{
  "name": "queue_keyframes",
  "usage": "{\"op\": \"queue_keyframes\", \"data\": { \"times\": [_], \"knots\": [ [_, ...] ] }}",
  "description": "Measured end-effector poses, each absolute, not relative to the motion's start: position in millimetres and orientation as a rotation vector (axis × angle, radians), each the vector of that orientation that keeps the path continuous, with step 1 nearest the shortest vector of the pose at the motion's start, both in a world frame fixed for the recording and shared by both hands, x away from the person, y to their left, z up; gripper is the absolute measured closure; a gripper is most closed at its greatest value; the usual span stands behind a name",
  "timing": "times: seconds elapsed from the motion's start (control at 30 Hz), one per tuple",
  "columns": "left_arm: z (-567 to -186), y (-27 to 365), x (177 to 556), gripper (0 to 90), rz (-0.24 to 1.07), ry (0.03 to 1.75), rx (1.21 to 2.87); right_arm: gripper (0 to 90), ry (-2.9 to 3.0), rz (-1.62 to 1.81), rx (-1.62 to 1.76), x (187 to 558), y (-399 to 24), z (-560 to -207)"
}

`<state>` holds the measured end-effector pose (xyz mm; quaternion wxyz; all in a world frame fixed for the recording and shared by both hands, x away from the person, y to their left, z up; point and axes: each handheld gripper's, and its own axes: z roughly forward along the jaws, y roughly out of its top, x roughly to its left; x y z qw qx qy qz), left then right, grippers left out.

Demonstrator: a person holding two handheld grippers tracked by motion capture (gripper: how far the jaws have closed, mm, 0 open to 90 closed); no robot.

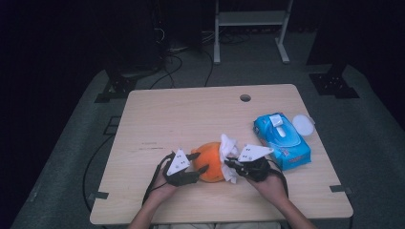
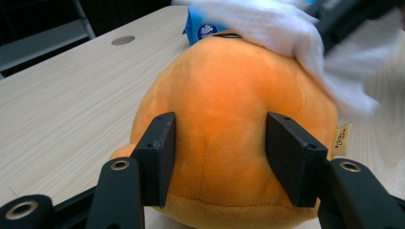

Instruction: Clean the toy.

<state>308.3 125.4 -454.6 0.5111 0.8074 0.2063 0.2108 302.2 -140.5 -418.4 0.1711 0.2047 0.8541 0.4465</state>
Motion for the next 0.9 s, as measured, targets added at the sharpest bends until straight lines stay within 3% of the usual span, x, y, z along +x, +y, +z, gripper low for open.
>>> {"op": "queue_keyframes", "data": {
  "times": [0.1,0.4,0.7,0.9],
  "knots": [
    [-454.3,127.1,308.2,45.6,0.512,0.494,1.952,85.5,2.430,1.228,0.533,299.6,-131.2,-417.8],
    [-454.2,126.1,307.4,45.5,0.514,0.489,1.946,85.6,2.391,1.205,0.678,315.6,-161.8,-423.4],
    [-455.2,129.6,309.2,45.5,0.517,0.503,1.955,85.6,2.422,1.203,0.550,299.0,-135.5,-418.8],
    [-455.3,130.3,310.3,45.5,0.508,0.512,1.949,85.6,2.390,1.178,0.690,315.8,-160.9,-423.4]
  ]
}}
